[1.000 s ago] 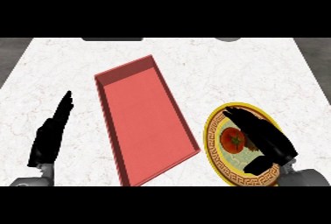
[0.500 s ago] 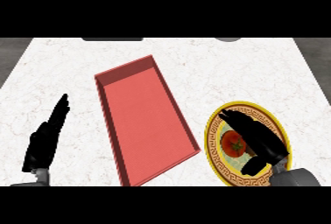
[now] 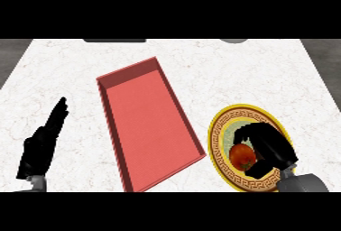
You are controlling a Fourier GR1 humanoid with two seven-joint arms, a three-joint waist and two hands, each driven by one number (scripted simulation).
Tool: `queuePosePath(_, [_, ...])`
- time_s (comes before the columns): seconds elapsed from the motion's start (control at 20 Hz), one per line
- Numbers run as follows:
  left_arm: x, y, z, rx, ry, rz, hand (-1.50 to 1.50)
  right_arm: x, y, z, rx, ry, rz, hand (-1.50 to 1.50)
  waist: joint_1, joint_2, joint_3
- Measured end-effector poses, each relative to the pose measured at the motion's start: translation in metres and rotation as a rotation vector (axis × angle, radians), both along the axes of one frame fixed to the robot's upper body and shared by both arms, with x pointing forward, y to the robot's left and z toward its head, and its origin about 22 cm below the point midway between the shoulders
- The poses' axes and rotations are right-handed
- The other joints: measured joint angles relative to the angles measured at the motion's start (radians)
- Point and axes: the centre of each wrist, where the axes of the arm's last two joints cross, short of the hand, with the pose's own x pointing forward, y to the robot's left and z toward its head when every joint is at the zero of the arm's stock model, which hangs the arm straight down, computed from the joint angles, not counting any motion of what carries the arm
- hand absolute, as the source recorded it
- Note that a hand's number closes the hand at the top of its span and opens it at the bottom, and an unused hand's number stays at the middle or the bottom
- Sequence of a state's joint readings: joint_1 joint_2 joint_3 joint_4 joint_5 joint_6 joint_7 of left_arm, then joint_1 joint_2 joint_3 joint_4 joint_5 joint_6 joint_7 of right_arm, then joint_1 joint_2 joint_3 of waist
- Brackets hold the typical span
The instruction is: Pick the tomato from the plate and place it in the cardboard box
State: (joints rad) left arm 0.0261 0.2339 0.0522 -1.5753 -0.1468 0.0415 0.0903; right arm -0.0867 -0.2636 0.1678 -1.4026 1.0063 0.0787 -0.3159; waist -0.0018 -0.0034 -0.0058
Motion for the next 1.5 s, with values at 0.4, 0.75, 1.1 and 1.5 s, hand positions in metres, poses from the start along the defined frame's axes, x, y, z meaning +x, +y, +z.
queuePosePath(0.4, [0.0,-0.004,-0.002,0.004,0.001,0.023,0.0,-0.022,0.007,-0.007,-0.086,-0.01,-0.334,1.5,-0.018,-0.01,-0.006])
queuePosePath(0.75, [0.001,-0.003,-0.005,-0.002,0.005,0.021,0.0,-0.061,0.045,0.012,-0.188,-0.007,-0.637,1.5,-0.018,-0.008,-0.003])
queuePosePath(1.1, [0.004,-0.008,-0.006,-0.005,0.008,0.012,0.0,-0.095,0.084,0.067,-0.145,-0.092,-0.72,1.5,-0.008,-0.001,0.004])
queuePosePath(1.5, [0.006,-0.015,-0.006,-0.001,0.004,0.002,0.0,-0.102,0.114,0.129,0.226,-0.259,-0.548,1.5,0.004,0.002,0.006])
